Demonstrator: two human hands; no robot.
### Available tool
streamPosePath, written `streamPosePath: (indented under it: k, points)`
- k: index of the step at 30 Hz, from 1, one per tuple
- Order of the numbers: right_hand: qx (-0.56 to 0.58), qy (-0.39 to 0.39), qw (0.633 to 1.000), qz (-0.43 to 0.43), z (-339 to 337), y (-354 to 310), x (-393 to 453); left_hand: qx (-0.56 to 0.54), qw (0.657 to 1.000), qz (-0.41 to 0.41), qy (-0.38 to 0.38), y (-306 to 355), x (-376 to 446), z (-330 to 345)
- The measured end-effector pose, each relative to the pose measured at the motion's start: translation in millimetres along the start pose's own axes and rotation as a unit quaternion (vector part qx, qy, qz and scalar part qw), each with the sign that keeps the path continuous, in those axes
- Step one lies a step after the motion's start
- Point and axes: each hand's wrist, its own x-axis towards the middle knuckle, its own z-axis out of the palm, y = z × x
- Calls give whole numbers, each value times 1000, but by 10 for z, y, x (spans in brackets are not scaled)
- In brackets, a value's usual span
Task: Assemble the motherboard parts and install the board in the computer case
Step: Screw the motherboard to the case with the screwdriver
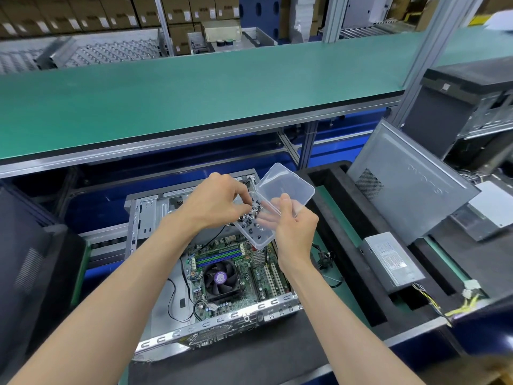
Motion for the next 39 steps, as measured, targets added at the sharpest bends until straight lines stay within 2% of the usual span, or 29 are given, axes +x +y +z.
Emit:
streamPosePath:
  k: [13, 22, 25, 28, 29, 30, 31, 33, 34, 35, 36, 37, 38, 39]
  points:
    - [-20, 2, 1000, -2, -1, -16, 10, 79, 996, 24, -14, 69, 51, 32]
    - [-7, 10, 1000, 9, -5, -14, 43, 55, 998, 32, -9, 57, 81, 113]
    - [-3, 6, 1000, 15, -17, -2, 46, -4, 1000, 19, -1, 68, 81, 119]
    - [-11, 12, 1000, 16, -34, 0, 57, -162, 986, -19, 45, 41, 89, 93]
    - [-14, 15, 1000, 15, -41, 3, 64, -238, 969, -32, 59, 36, 86, 82]
    - [-16, 17, 1000, 15, -46, 7, 68, -337, 938, -47, 69, 31, 82, 75]
    - [-18, 19, 1000, 15, -53, 14, 71, -450, 887, -66, 78, 30, 75, 66]
    - [-15, 17, 1000, 16, -64, 27, 75, -648, 749, -116, 79, -12, 64, 57]
    - [-14, 17, 1000, 16, -69, 30, 77, -710, 686, -135, 78, -50, 58, 62]
    - [-16, 18, 1000, 16, -75, 34, 81, -749, 640, -150, 83, -95, 55, 70]
    - [-16, 18, 1000, 15, -82, 36, 85, -769, 611, -162, 92, -146, 49, 80]
    - [-16, 16, 1000, 13, -90, 40, 91, -771, 602, -178, 106, -199, 41, 100]
    - [-16, 15, 1000, 12, -98, 45, 96, -754, 613, -202, 122, -249, 34, 129]
    - [-17, 14, 1000, 11, -108, 49, 101, -718, 642, -231, 138, -289, 20, 168]
